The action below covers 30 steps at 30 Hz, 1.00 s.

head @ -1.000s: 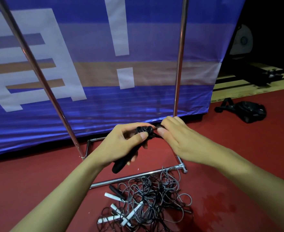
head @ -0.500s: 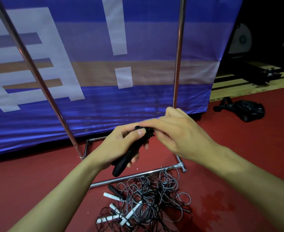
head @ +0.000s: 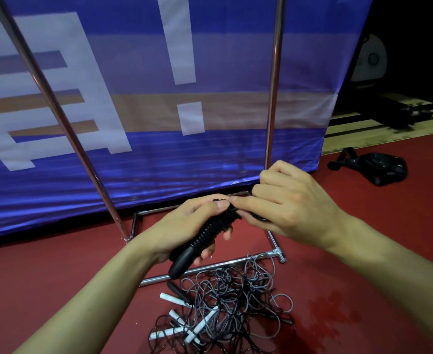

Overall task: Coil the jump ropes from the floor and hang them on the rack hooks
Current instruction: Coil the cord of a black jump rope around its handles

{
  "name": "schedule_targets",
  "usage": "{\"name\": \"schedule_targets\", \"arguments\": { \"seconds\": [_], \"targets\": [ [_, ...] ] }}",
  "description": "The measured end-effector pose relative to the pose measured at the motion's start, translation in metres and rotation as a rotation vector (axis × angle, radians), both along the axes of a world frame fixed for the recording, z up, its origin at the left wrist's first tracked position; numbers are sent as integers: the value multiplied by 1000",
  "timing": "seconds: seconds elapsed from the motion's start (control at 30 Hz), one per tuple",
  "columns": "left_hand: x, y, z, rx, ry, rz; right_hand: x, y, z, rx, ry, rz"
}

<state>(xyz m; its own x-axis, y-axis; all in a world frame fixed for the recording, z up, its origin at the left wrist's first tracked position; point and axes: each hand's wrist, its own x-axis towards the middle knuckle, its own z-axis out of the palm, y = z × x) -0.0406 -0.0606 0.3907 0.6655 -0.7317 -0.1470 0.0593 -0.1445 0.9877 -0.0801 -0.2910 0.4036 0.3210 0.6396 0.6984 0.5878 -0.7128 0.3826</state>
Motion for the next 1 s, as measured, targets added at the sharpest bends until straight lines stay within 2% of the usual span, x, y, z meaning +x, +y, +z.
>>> {"name": "schedule_targets", "arguments": {
  "seconds": [0.13, 0.27, 0.33, 0.43, 0.53, 0.7, 0.9, 1.0],
  "targets": [
    [-4, 1, 5, 14, 64, -53, -3, 3, 0, -11, -83, 29],
    [-7, 5, 10, 81, 67, -120, -7, 9, -1, -27, -71, 47],
    [-10, 5, 15, 162, -8, -129, -7, 12, -4, -34, -21, 26],
    [-13, 5, 21, 291, -247, -92, -6, 11, -4, -35, 87, -21],
    [-14, 6, 21, 313, -405, -71, -6, 10, -3, 2, 159, -39],
    [-15, 3, 16, 143, -330, -76, -13, 11, 1, 135, 177, -31],
    [-11, -3, 17, 66, -227, -89, -13, 10, 2, 446, 354, -18],
    [-11, -1, 17, 72, -156, -121, -14, 8, 7, 365, 421, -9]
  ]
}}
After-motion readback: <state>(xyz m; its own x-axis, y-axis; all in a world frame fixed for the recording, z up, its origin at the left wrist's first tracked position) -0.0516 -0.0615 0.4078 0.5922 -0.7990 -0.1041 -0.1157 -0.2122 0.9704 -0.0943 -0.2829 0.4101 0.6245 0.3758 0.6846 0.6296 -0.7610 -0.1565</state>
